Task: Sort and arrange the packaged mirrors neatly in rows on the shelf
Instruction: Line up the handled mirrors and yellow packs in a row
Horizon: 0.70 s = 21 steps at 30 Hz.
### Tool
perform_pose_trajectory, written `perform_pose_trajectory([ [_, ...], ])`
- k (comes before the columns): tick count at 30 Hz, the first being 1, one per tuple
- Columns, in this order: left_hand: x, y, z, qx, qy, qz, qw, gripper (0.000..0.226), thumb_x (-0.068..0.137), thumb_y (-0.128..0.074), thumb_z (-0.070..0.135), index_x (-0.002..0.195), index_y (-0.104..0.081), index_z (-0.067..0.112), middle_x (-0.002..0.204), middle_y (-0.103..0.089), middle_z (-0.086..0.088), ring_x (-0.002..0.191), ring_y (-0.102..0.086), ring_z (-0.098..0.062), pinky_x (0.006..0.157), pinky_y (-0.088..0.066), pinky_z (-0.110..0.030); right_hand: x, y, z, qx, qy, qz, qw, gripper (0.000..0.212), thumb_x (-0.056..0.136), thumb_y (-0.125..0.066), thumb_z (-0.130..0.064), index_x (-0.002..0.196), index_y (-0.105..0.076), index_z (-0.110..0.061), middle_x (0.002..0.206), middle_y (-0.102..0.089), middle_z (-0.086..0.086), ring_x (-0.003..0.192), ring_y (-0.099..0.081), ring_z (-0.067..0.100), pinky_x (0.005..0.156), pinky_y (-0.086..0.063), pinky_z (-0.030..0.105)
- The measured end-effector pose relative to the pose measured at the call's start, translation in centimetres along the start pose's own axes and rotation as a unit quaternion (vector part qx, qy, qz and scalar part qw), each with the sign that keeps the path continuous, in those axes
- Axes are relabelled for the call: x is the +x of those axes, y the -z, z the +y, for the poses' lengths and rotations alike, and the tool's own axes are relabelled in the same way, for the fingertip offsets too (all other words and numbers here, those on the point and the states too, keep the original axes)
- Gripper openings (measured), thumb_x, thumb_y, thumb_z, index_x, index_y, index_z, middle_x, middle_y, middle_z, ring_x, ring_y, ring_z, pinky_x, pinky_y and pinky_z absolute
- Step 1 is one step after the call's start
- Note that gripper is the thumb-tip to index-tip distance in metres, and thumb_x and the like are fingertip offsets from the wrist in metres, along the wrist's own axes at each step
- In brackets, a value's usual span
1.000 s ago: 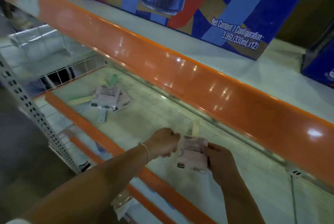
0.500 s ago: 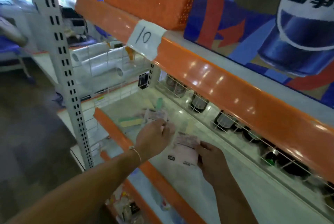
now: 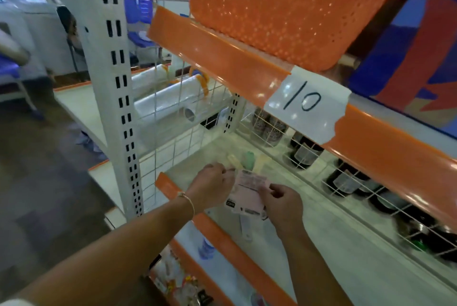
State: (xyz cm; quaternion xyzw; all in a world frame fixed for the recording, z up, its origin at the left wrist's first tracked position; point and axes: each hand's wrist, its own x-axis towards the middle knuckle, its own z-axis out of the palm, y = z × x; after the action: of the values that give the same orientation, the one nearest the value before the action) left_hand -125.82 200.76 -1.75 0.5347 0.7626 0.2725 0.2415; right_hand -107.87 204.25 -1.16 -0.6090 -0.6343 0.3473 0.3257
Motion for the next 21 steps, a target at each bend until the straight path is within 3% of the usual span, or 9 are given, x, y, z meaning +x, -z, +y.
perform_pose_trajectory([
  [3,0.7,-0.4,0.0,-0.048,0.008,-0.053,0.997,0.024,0.091,-0.046,0.040,0.087,-0.053,0.018,0.098,-0.058,-0.005,0.097,-0.055,-0.028,0.071,-0.041,-0.032,0.2,0.0,0.0,-0.137,0.035,0.022,0.990,0.027,0.086,-0.071,-0.036,0.082,-0.073,-0.010,0.074,-0.070,0.005,0.072,-0.065,0.022,0.066,-0.052,0.033],
  [6,1.2,-0.8,0.1,0.022,-0.008,-0.053,0.998,0.035,0.094,-0.045,0.049,0.098,-0.055,0.015,0.107,-0.056,-0.008,0.103,-0.051,-0.028,0.082,-0.042,-0.035,1.1,-0.2,1.2,-0.166,0.034,0.014,0.985,0.039,0.080,-0.065,-0.052,0.092,-0.075,-0.017,0.083,-0.073,0.001,0.079,-0.067,0.017,0.067,-0.052,0.029],
  [8,1.8,-1.5,-0.1,0.039,0.013,-0.038,0.998,0.048,0.088,-0.045,0.060,0.105,-0.053,0.016,0.107,-0.056,-0.008,0.103,-0.050,-0.028,0.084,-0.047,-0.037,1.5,-0.4,2.2,-0.182,0.029,-0.007,0.983,0.056,0.076,-0.059,-0.064,0.107,-0.072,-0.019,0.101,-0.071,0.004,0.097,-0.066,0.022,0.081,-0.053,0.035],
  [10,2.2,-2.1,-0.1,0.048,0.032,-0.034,0.998,0.052,0.083,-0.045,0.063,0.106,-0.053,0.016,0.106,-0.058,-0.008,0.101,-0.052,-0.028,0.084,-0.050,-0.039,1.6,-0.2,2.3,-0.148,0.001,-0.047,0.988,0.069,0.079,-0.066,-0.060,0.132,-0.059,-0.016,0.129,-0.059,0.007,0.120,-0.055,0.024,0.098,-0.047,0.041],
  [12,2.3,-2.2,0.2,0.064,0.029,-0.034,0.997,0.050,0.084,-0.045,0.061,0.104,-0.053,0.016,0.104,-0.060,-0.007,0.099,-0.054,-0.028,0.082,-0.050,-0.038,1.5,0.2,2.6,-0.121,-0.012,-0.076,0.990,0.075,0.081,-0.068,-0.057,0.141,-0.049,-0.016,0.140,-0.052,0.006,0.129,-0.049,0.023,0.105,-0.043,0.041],
  [15,2.0,-2.3,1.1,0.069,0.029,-0.033,0.997,0.049,0.081,-0.045,0.062,0.099,-0.054,0.018,0.097,-0.063,-0.004,0.091,-0.058,-0.025,0.079,-0.052,-0.037,1.1,1.0,3.2,-0.113,-0.012,-0.080,0.990,0.071,0.079,-0.071,-0.055,0.137,-0.053,-0.018,0.135,-0.057,0.001,0.125,-0.053,0.020,0.103,-0.046,0.041],
  [21,0.5,-5.1,4.3,0.050,0.014,-0.068,0.996,0.045,0.073,-0.049,0.067,0.074,-0.049,0.021,0.073,-0.059,0.003,0.071,-0.060,-0.018,0.060,-0.052,-0.031,0.1,5.3,4.6,-0.123,-0.030,-0.059,0.990,0.035,0.076,-0.069,-0.062,0.098,-0.064,-0.035,0.090,-0.065,-0.016,0.092,-0.065,0.015,0.081,-0.056,0.040],
])
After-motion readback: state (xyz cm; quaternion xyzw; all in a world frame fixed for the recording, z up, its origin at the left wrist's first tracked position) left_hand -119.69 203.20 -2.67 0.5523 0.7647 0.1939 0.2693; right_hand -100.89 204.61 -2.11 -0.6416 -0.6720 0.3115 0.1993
